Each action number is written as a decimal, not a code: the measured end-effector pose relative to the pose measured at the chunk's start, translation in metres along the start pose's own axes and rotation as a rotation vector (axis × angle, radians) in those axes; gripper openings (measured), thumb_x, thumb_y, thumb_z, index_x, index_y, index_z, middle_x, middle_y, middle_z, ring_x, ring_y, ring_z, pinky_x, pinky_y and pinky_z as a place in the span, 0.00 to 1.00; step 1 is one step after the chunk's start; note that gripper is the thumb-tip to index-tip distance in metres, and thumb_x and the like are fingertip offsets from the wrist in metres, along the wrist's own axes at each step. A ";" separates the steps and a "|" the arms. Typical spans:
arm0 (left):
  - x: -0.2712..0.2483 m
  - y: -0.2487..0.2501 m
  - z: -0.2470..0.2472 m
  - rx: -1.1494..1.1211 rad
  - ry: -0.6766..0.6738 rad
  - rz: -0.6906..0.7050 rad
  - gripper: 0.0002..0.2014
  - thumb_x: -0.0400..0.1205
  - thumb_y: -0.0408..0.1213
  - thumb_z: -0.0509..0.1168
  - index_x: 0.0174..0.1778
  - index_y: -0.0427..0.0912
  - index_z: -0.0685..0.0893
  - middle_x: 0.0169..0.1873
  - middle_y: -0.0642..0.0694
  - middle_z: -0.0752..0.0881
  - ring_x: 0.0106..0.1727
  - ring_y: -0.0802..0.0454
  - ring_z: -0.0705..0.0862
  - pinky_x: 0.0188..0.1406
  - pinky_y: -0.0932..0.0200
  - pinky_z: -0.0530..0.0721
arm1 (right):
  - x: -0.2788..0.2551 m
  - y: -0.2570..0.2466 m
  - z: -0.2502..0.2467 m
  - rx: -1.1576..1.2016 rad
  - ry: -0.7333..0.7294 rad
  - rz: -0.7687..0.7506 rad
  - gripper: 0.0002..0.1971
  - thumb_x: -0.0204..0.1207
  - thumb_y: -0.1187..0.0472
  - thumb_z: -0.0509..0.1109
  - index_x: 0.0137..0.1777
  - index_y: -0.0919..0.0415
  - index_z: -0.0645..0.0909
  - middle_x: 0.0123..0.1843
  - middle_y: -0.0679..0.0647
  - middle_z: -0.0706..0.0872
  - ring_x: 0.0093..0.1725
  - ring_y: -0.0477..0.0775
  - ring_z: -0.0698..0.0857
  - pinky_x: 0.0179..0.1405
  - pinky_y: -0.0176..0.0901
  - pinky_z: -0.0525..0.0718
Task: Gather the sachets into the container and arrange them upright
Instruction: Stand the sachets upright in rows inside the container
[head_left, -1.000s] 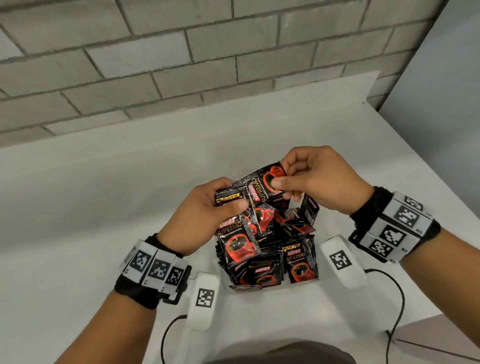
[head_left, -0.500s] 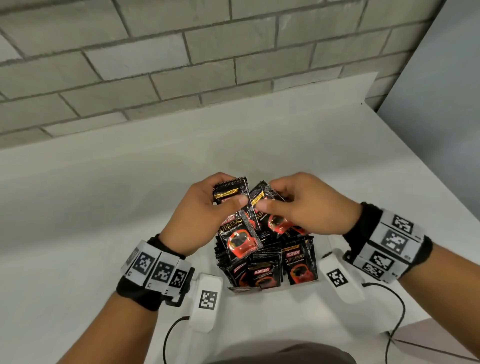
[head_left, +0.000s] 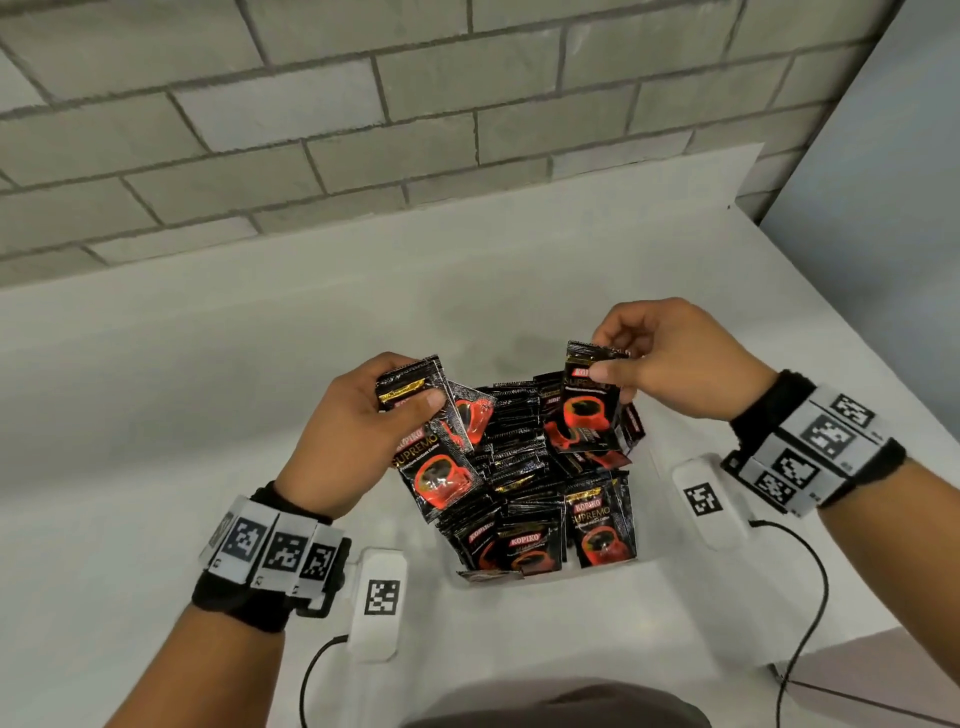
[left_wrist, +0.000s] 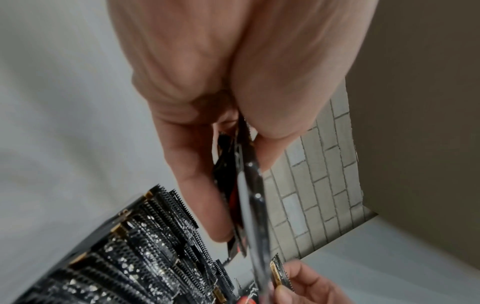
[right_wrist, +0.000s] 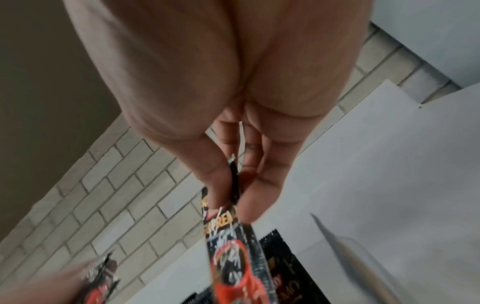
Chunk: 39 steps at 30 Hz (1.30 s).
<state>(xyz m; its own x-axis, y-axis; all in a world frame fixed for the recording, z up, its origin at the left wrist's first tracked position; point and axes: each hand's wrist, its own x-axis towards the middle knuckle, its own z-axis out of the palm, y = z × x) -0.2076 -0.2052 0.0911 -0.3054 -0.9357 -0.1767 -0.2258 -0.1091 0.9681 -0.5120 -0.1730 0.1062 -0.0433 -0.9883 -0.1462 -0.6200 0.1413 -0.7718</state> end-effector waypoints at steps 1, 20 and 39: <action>0.000 0.000 0.001 0.001 -0.004 -0.002 0.09 0.82 0.34 0.74 0.56 0.42 0.88 0.46 0.39 0.93 0.46 0.39 0.92 0.48 0.44 0.90 | 0.000 0.002 0.003 -0.021 -0.005 -0.001 0.07 0.73 0.64 0.81 0.45 0.55 0.86 0.39 0.52 0.90 0.31 0.51 0.92 0.44 0.48 0.88; 0.001 -0.003 0.003 0.028 -0.035 -0.007 0.08 0.82 0.35 0.74 0.57 0.43 0.88 0.46 0.42 0.94 0.46 0.43 0.93 0.51 0.43 0.91 | 0.016 0.013 0.038 -0.345 -0.083 -0.181 0.11 0.69 0.64 0.83 0.43 0.58 0.82 0.40 0.50 0.84 0.37 0.46 0.82 0.40 0.42 0.83; 0.003 0.004 0.015 -0.021 -0.071 0.026 0.17 0.79 0.45 0.75 0.60 0.42 0.85 0.48 0.41 0.93 0.49 0.41 0.92 0.54 0.42 0.89 | -0.002 -0.028 0.031 -0.094 0.009 -0.229 0.09 0.76 0.46 0.76 0.44 0.50 0.87 0.36 0.46 0.88 0.35 0.42 0.83 0.38 0.32 0.82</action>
<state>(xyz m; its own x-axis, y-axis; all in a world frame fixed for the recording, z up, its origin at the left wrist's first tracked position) -0.2232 -0.2039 0.0918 -0.3763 -0.9120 -0.1632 -0.1981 -0.0929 0.9758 -0.4703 -0.1733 0.1094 0.0999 -0.9945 0.0318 -0.6847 -0.0919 -0.7230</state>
